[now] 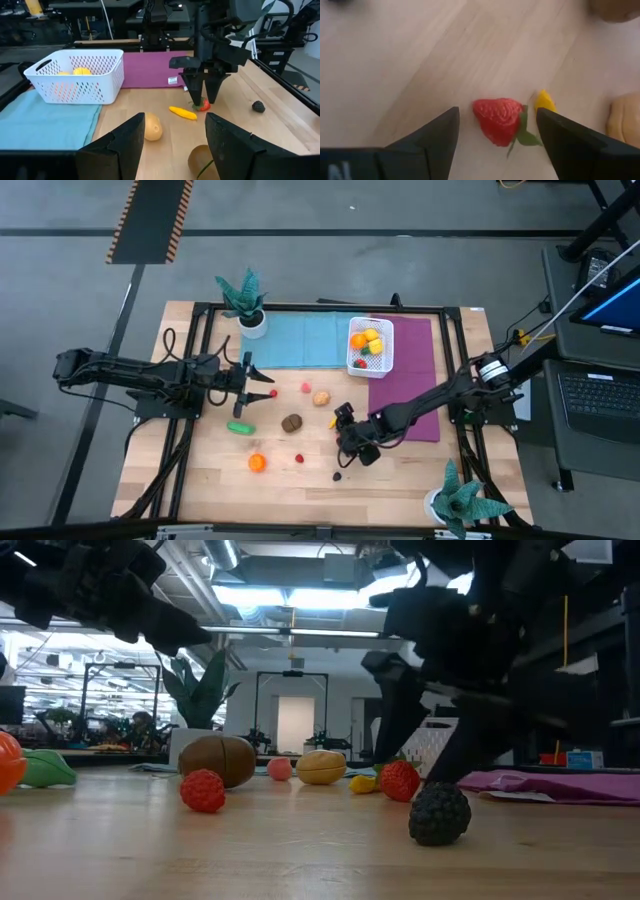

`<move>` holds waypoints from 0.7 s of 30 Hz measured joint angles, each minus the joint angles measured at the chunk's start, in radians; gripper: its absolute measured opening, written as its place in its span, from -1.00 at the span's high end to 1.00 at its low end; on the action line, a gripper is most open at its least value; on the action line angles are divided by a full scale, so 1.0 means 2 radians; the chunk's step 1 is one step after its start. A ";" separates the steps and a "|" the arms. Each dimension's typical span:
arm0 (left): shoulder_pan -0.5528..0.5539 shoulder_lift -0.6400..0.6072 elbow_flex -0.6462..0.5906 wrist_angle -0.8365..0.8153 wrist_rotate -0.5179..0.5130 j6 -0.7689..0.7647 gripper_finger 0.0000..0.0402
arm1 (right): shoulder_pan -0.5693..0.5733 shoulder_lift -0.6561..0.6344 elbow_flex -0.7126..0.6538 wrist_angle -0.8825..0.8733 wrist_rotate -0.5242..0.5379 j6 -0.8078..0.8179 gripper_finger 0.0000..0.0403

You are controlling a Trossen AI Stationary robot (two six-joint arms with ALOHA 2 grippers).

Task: Pick and placing Produce into tupperware
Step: Put the red strawberry into the white container

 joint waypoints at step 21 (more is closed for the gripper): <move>0.000 0.000 0.000 -0.004 0.000 0.000 0.00 | -0.029 0.009 0.001 0.004 -0.071 -0.050 -0.22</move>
